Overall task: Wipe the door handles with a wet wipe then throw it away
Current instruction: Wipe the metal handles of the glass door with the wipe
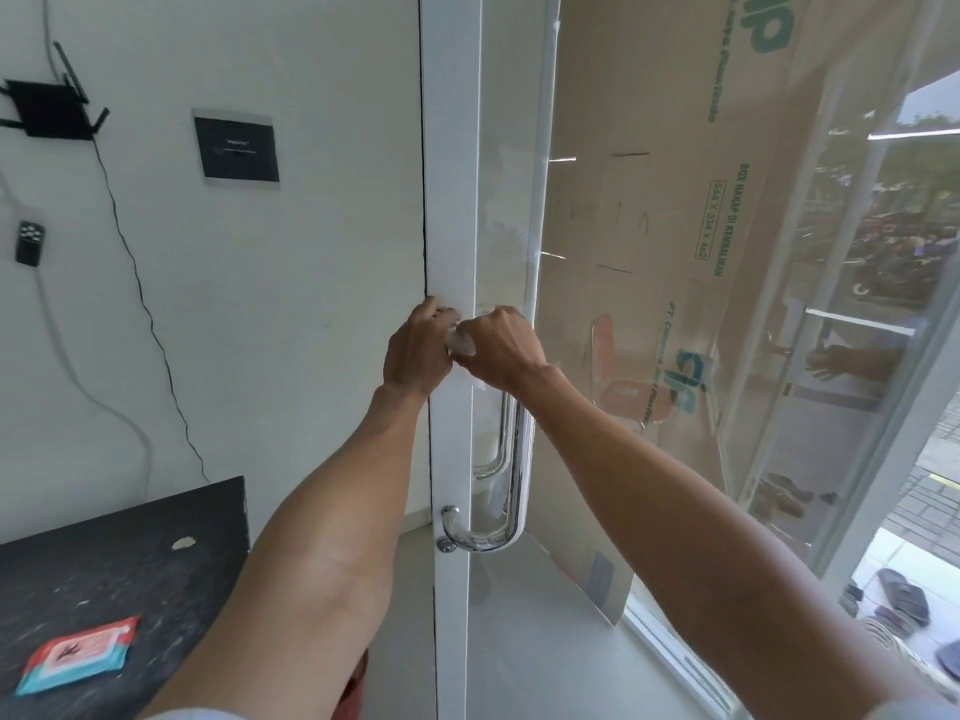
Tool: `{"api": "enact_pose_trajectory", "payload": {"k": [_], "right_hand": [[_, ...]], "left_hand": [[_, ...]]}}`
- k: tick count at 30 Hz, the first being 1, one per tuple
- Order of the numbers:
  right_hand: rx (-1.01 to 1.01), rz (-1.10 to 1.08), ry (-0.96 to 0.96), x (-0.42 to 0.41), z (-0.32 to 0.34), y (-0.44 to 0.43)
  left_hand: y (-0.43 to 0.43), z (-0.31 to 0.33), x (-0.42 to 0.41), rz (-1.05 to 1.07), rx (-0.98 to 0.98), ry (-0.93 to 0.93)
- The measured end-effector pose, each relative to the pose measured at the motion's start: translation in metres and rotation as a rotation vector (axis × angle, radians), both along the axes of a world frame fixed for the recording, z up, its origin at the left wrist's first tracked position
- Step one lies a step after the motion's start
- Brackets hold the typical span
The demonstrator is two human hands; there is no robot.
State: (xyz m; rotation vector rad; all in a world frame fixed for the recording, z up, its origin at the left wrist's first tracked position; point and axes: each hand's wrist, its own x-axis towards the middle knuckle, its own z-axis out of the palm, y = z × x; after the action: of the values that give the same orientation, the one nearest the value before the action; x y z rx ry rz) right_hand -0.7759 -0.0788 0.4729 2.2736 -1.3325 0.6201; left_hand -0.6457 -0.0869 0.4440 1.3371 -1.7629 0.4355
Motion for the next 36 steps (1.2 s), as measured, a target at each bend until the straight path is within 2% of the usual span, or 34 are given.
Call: {"api": "enact_pose_trajectory", "payload": {"k": [3,7,10,13,17,20,24,29,33,36], "right_hand": [[-0.034,0.035,-0.011,0.0,-0.008,0.0],[-0.027,0.164,-0.22,-0.027,-0.02,0.009],[-0.003,0.142,-0.259,-0.045,-0.027,0.018],[-0.006,0.093,-0.221,-0.051,-0.026,0.011],[-0.02,0.053,-0.049,-0.029,-0.013,-0.002],[-0.005,0.053,-0.023,-0.008,-0.013,-0.01],[-0.075,0.081,-0.147,-0.013,-0.028,-0.009],[-0.302,0.13,-0.36,-0.038,-0.062,-0.011],[-0.193,0.039,-0.534,-0.05,-0.073,-0.004],[-0.146,0.01,-0.486,-0.051,-0.063,-0.003]], "left_hand": [[-0.003,-0.001,0.001,-0.071,0.08,0.019],[-0.009,0.006,0.008,-0.09,0.161,-0.016],[-0.012,0.008,0.01,-0.109,0.181,-0.012],[-0.013,0.007,0.008,-0.113,0.18,0.014],[-0.012,0.007,0.003,-0.07,0.196,0.0],[-0.012,0.007,0.001,-0.065,0.208,0.023],[-0.011,0.004,0.001,-0.077,0.175,0.068],[-0.017,-0.003,0.001,-0.045,0.157,0.069],[-0.016,-0.001,-0.002,-0.014,0.177,0.064],[-0.014,0.0,-0.007,0.01,0.185,0.076]]}}
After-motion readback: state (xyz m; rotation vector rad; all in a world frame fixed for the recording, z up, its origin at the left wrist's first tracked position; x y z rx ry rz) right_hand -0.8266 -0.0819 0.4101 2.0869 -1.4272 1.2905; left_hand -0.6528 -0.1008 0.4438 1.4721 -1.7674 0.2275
